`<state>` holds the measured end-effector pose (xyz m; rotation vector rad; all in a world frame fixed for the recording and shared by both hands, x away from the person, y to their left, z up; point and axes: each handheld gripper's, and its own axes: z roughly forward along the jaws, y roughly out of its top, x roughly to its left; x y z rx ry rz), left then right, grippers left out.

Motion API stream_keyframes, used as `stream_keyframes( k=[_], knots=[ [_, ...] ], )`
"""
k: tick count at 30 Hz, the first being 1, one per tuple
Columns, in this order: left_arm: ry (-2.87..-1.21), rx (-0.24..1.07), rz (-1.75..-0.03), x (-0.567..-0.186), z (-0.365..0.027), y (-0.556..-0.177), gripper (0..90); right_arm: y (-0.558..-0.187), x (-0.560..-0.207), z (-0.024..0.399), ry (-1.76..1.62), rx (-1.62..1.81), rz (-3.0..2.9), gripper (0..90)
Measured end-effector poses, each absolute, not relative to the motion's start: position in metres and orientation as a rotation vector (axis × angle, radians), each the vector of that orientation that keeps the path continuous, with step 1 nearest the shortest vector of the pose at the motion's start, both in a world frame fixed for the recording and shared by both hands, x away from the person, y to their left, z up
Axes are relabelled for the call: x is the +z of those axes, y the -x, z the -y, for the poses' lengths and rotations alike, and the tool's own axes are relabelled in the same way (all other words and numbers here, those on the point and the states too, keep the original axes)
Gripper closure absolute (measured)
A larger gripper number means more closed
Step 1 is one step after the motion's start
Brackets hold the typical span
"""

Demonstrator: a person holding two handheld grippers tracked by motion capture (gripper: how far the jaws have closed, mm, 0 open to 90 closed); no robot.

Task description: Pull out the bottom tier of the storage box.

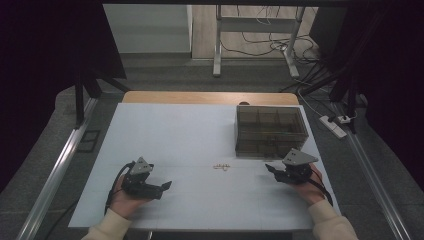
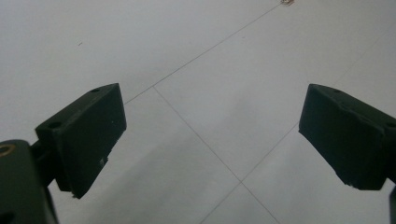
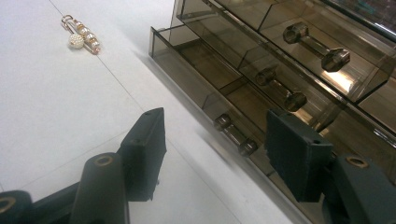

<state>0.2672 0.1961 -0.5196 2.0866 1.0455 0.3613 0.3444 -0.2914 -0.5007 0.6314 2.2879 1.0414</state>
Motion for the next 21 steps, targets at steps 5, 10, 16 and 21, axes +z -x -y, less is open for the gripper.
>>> stream_keyframes(
  k=[5,10,16,21],
  knots=[
    [-2.088,0.363,-1.047,-0.520,-0.196,-0.267,6.9,-0.347,-0.499,0.292,-0.631,1.044,-2.293,38.0],
    [-2.091,0.361,-1.047,-0.520,-0.195,-0.268,6.9,-0.350,-0.499,0.291,-0.627,1.032,-2.305,37.6],
    [-2.091,0.362,-1.046,-0.520,-0.195,-0.267,6.9,-0.354,-0.498,0.289,-0.622,1.012,-2.330,37.2],
    [-2.091,0.361,-1.047,-0.520,-0.195,-0.268,6.9,-0.358,-0.499,0.288,-0.613,1.003,-2.346,37.0]
  ],
)
